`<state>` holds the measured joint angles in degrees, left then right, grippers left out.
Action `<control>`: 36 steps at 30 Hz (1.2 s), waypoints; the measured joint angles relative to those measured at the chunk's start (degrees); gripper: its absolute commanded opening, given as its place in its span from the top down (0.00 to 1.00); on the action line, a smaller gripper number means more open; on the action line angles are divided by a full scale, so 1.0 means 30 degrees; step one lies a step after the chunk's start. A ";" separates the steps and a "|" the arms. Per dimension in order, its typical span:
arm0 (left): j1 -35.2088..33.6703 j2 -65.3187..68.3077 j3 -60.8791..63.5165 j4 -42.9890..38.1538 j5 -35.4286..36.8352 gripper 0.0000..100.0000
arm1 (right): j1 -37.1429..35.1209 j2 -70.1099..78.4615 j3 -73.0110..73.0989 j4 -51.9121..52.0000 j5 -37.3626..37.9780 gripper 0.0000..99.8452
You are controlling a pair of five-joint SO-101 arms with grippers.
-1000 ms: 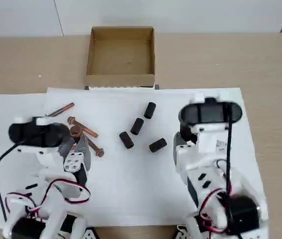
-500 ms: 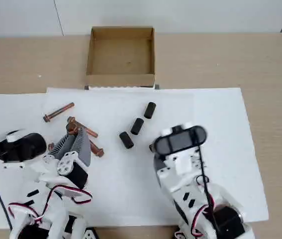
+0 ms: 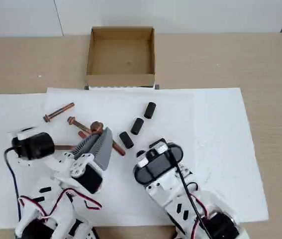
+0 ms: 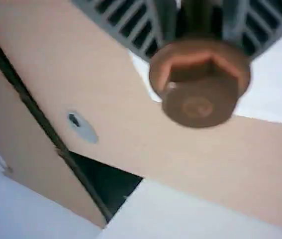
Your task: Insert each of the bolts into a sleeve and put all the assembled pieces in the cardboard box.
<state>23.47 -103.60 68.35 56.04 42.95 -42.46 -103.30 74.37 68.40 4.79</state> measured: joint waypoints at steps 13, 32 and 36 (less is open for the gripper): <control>0.1319 0.0000 0.0615 -0.0674 0.0059 0.99 | -0.0469 0.0029 0.0176 -0.0967 0.0029 1.00; 0.1641 0.0000 0.2022 -0.2637 0.0059 0.99 | -0.0381 0.0029 0.0176 -0.1026 0.0029 1.00; 0.2256 0.0000 0.2432 -0.2637 -0.0264 0.99 | -0.0469 0.0029 0.0176 -0.1026 0.0029 1.00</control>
<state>30.24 -103.60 75.65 48.13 42.15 -43.87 -103.21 74.90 65.32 4.88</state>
